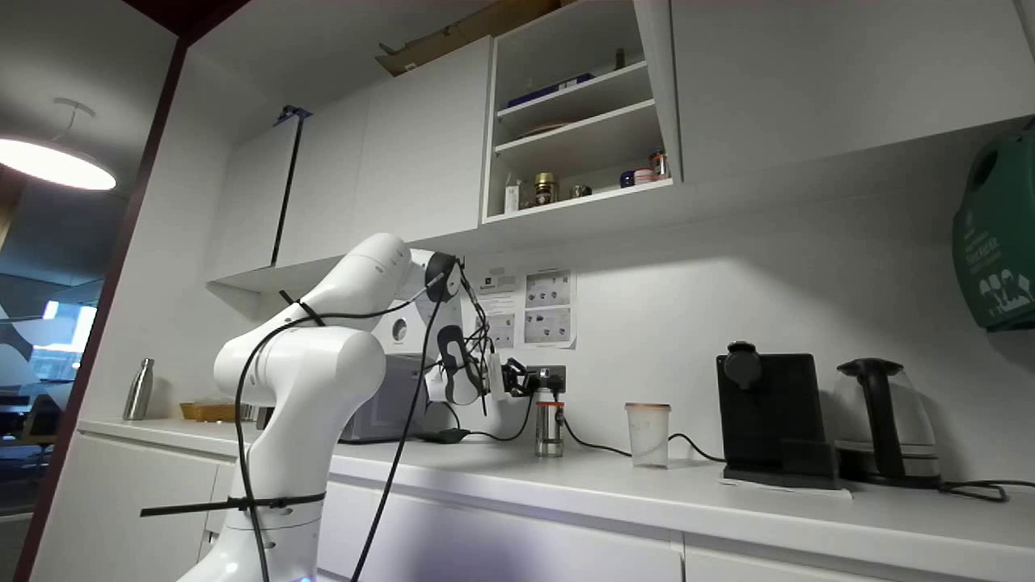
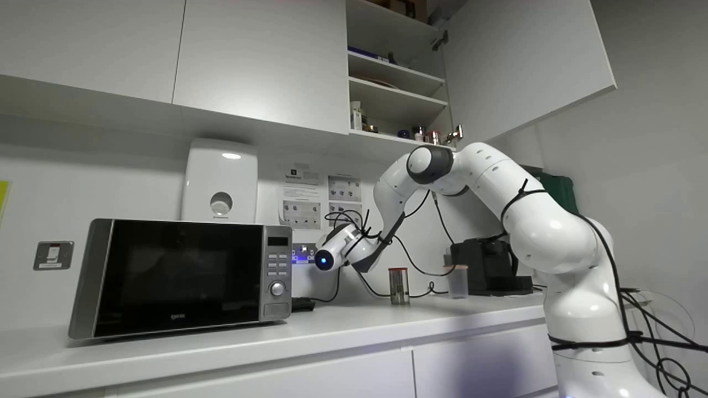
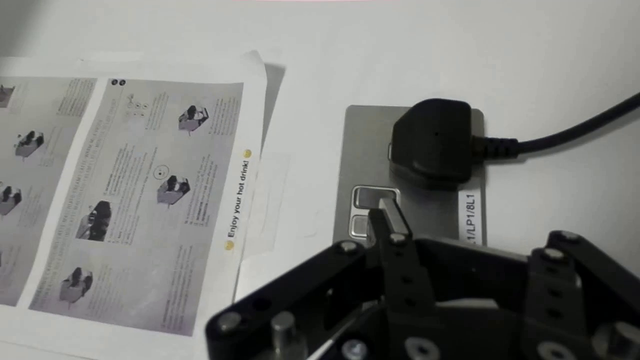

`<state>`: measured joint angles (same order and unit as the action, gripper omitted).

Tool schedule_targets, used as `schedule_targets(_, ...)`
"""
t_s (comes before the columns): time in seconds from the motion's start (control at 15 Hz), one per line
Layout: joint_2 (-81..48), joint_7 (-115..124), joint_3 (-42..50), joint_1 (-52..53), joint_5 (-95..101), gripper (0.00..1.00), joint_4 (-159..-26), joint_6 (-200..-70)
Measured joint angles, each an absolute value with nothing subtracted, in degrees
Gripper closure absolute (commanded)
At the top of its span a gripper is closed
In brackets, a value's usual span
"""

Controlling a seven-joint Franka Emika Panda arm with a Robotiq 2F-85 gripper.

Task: Turn off the left switch of the socket

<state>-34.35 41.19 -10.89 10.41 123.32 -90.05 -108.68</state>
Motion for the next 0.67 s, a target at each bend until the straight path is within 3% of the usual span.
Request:
schedule_targets(0.6,-24.1,41.0,-11.0,9.1,110.8,1.00,-92.5,-117.1)
schedule_targets(0.67,-23.7,41.0,-11.0,8.7,108.8,0.88,-92.5,-118.5)
